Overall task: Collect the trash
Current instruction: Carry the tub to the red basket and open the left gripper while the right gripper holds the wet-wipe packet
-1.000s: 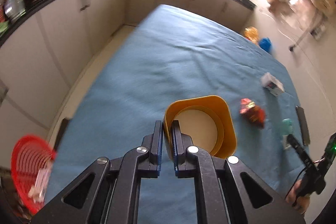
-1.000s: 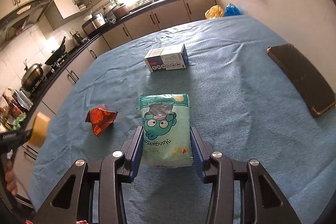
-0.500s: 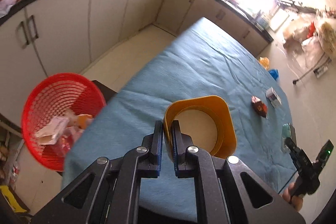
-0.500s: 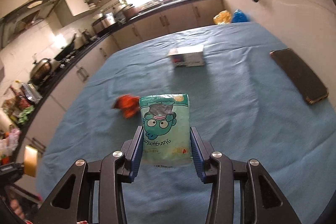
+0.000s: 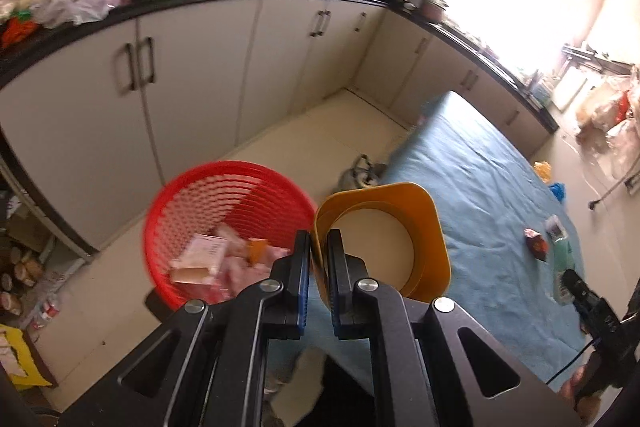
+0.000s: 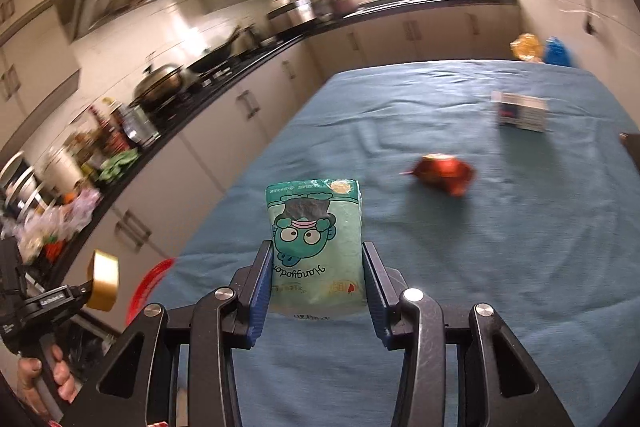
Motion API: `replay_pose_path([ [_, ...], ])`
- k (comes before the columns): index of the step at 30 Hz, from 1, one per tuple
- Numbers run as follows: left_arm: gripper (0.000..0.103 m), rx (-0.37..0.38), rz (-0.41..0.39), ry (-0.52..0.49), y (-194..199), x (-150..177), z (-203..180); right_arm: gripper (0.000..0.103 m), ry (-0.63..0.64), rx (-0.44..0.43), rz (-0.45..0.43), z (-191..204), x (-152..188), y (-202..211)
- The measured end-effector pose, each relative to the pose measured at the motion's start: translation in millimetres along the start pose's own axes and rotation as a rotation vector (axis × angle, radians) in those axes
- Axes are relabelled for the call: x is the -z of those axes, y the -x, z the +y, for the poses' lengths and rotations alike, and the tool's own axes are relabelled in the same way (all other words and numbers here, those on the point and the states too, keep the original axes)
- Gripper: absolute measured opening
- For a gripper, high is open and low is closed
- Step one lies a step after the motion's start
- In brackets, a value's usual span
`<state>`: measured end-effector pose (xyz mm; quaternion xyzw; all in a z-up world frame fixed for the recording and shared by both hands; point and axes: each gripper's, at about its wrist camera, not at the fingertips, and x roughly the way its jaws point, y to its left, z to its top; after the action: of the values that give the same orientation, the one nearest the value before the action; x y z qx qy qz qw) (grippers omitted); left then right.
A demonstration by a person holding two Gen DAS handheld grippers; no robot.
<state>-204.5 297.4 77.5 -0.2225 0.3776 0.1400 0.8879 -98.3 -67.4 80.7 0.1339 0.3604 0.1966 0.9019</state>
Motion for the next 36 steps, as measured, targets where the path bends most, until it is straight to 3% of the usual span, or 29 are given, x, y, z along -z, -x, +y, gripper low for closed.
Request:
replay_pose_path([
  [5, 0.008, -0.111, -0.036, -0.002, 1, 2, 27, 0.046, 0.044, -0.076, 0.057, 48, 3, -29],
  [11, 0.008, -0.16, -0.014, 0.01, -13, 5, 56, 0.046, 0.113, -0.154, 0.143, 104, 12, -68],
  [24, 0.008, -0.211, 0.028, 0.029, -42, 5, 88, 0.046, 0.245, -0.26, 0.309, 203, 31, -154],
  [36, 0.008, -0.217, 0.056, 0.028, -60, 2, 93, 0.046, 0.29, -0.273, 0.374, 236, 37, -201],
])
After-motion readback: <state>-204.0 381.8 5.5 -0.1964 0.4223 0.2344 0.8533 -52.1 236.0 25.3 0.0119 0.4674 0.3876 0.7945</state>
